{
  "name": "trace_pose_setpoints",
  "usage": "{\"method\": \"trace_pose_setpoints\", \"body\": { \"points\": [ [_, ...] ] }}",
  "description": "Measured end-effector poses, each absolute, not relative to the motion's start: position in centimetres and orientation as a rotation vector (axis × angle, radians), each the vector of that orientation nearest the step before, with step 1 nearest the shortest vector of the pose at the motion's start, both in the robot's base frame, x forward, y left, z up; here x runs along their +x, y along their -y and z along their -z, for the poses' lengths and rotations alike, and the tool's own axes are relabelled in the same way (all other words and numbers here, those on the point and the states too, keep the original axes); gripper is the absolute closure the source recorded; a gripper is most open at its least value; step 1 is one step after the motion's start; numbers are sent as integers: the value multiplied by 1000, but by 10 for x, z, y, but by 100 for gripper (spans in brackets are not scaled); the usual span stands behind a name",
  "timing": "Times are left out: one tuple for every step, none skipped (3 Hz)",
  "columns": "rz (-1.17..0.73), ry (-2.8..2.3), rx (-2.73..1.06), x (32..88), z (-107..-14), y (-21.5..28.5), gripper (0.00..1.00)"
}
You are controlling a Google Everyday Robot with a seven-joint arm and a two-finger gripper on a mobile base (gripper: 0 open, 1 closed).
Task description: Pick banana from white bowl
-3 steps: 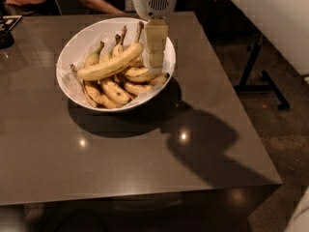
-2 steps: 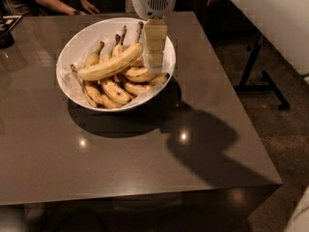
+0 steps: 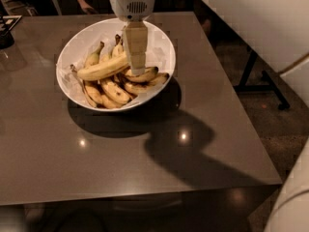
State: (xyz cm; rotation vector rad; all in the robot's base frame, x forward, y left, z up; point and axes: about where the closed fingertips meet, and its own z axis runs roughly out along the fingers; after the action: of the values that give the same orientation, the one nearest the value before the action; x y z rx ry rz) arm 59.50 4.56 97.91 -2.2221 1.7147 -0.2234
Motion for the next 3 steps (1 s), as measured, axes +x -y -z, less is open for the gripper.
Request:
{"method": "trace_pose_setpoints", "body": {
  "points": [
    [187, -1697, -2254, 592, -968, -60, 0],
    [140, -1706, -2268, 588, -956, -69, 0],
    [106, -1740, -2267, 589, -942, -71, 0]
  ]
}}
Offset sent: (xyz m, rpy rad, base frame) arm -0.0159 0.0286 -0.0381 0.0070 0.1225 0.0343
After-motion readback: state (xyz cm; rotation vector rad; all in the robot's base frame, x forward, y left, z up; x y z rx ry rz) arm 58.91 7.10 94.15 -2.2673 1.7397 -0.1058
